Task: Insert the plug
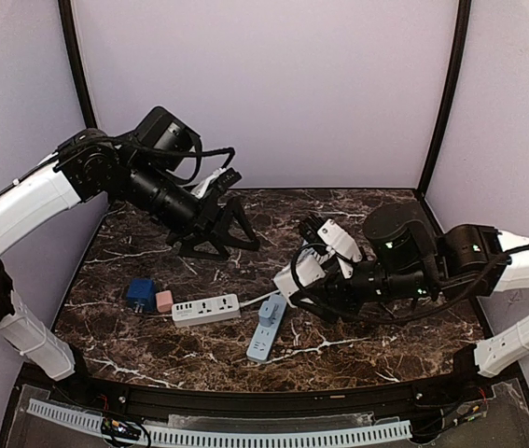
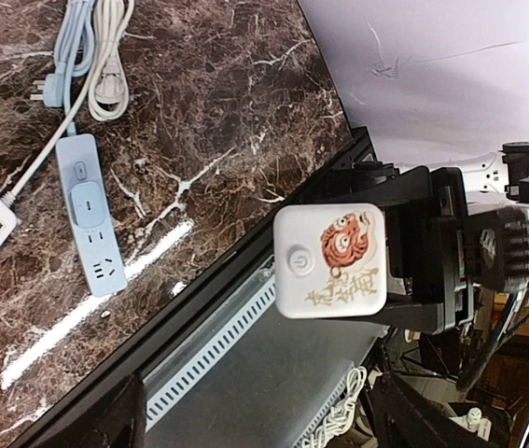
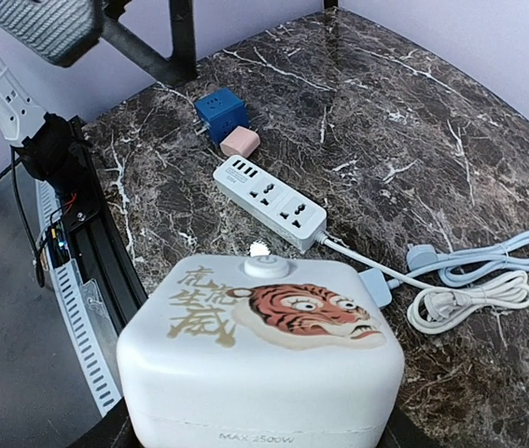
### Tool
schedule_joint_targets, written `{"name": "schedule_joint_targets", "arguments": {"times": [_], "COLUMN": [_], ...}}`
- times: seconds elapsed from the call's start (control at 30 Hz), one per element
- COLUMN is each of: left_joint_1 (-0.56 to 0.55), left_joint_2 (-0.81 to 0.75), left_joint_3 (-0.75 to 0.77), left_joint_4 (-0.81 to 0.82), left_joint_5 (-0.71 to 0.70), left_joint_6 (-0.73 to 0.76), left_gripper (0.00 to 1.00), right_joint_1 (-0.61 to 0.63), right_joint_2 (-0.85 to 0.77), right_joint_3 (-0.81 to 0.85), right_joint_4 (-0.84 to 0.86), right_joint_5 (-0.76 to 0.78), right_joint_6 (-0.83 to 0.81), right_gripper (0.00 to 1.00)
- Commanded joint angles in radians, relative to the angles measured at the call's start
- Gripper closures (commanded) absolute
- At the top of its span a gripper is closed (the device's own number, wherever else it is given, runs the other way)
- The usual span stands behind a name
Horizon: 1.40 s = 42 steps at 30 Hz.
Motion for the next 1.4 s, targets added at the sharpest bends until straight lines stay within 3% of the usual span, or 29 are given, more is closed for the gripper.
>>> {"name": "schedule_joint_targets", "arguments": {"times": [0.0,0.6,1.37], "left_joint_1": [0.001,-0.009,-0.009], "left_joint_2": [0.024,0.133,0.214], "left_joint_3": [0.002,-0.017,0.014], "left_joint_4": [0.050,0.171,0.104], "left_joint_5": [0.108,0.325,0.378], "left_joint_6": [-0.006,-0.022,0.010], "left_gripper": [0.17,0.21,0.29], "right_joint_1": [0.015,0.017,0.027], "right_joint_2": [0.029,0.099,0.161], "right_joint_3": [0.059,0.156,0.199], "right_joint_4": [0.029,-0.005,-0.036], "right_joint_5": [0.013,0.021,0.048], "right_joint_6": [-0.075,-0.180,-0.234], "right_gripper": [0.60,0.60,0.61]}}
